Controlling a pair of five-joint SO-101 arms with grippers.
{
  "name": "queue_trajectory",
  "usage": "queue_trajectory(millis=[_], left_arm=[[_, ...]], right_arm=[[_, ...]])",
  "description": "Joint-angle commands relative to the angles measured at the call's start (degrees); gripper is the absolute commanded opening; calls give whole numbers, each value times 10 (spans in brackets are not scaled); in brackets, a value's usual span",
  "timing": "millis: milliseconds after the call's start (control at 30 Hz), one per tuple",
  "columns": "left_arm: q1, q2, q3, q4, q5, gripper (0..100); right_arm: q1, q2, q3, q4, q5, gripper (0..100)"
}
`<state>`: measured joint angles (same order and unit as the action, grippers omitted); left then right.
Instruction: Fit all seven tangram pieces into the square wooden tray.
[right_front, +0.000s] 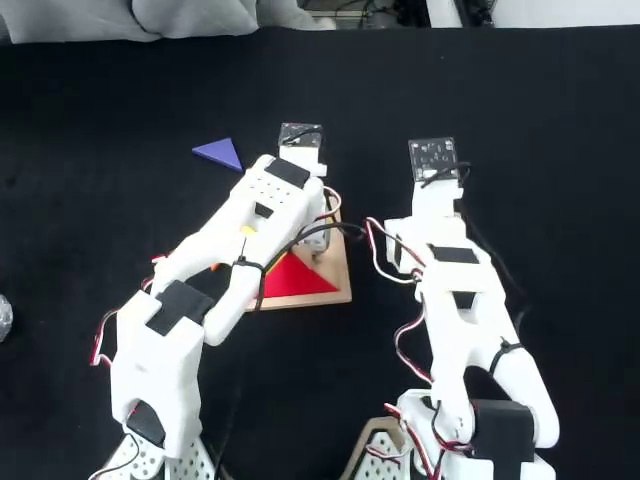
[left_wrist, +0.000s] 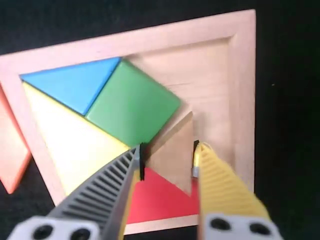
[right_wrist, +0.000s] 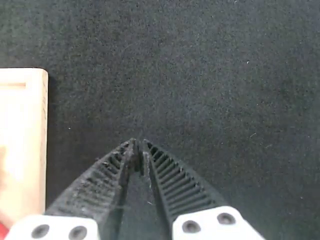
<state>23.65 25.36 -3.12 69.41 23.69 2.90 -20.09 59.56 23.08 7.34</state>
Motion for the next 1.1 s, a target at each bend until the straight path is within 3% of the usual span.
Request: queue_trajectory(millis=[0, 367, 533, 733, 933, 1067], left_arm=[[1, -4, -25, -4, 18, 264], [-21, -7, -39, -1, 18, 299], [-8, -32, -41, 0, -33, 293], [12, -94, 4, -54, -84, 179], [52, -76, 45, -107, -83, 35], [66, -57, 44, -110, -69, 41]], right_arm=[[-19, 1, -29, -8, 2, 11], [-18, 1, -29, -7, 2, 11], [-18, 1, -29, -7, 2, 11], [28, -2, -36, -11, -7, 11], [54, 0, -42, -11, -55, 11], [53, 0, -42, -11, -55, 11]])
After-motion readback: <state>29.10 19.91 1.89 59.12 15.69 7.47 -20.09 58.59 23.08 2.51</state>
